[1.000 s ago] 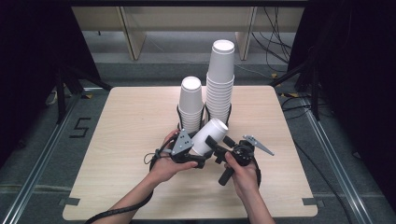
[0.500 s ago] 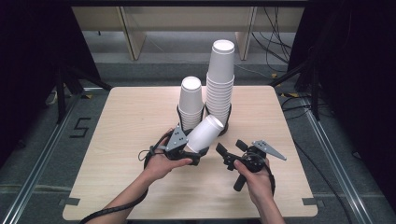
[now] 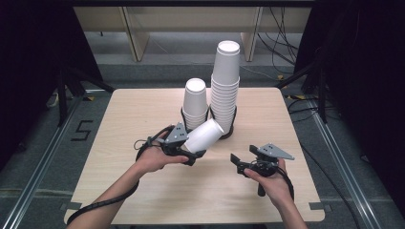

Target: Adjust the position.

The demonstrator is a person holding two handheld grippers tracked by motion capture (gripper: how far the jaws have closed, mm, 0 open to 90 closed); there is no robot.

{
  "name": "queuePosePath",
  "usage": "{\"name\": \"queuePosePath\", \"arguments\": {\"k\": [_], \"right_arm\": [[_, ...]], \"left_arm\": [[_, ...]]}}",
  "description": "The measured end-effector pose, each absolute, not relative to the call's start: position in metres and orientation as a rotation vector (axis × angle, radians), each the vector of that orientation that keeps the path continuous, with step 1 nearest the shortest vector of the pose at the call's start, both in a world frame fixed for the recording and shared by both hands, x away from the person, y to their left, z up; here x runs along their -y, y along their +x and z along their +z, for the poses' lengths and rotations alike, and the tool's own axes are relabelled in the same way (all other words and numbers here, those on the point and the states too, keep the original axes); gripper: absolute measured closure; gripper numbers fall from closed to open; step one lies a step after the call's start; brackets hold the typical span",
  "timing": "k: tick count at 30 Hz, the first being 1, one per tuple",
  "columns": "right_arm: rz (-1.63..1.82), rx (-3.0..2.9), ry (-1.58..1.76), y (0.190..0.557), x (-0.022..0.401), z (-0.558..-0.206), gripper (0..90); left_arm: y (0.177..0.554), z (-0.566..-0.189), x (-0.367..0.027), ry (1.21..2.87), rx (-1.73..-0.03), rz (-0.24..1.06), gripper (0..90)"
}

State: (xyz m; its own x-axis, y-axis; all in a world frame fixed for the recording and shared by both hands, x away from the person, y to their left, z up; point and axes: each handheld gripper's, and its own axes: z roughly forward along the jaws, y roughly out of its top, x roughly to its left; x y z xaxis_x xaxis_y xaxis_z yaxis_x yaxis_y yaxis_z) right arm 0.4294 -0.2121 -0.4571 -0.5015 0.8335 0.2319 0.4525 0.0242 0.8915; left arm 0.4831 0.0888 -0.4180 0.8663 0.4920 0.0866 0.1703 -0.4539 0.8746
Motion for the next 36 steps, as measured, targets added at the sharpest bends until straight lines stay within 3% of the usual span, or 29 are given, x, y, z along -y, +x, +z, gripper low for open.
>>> {"name": "queuePosePath", "arguments": {"k": [12, 17, 26, 36], "right_arm": [[1.297, -2.083, 1.182, 0.441, 0.222, -0.466, 14.3], [1.184, -2.210, 0.960, 0.450, 0.221, -0.463, 15.4], [1.116, -2.397, 0.631, 0.458, 0.210, -0.458, 16.8], [1.047, -2.566, 0.427, 0.465, 0.200, -0.451, 18.2]], "left_arm": [[0.492, -0.401, -0.088, 2.280, -0.302, 0.335, 14.1], [0.494, -0.393, -0.086, 2.402, -0.215, 0.317, 14.2], [0.494, -0.392, -0.082, 2.470, -0.168, 0.289, 14.1], [0.493, -0.393, -0.077, 2.666, -0.039, 0.265, 14.1]]}}
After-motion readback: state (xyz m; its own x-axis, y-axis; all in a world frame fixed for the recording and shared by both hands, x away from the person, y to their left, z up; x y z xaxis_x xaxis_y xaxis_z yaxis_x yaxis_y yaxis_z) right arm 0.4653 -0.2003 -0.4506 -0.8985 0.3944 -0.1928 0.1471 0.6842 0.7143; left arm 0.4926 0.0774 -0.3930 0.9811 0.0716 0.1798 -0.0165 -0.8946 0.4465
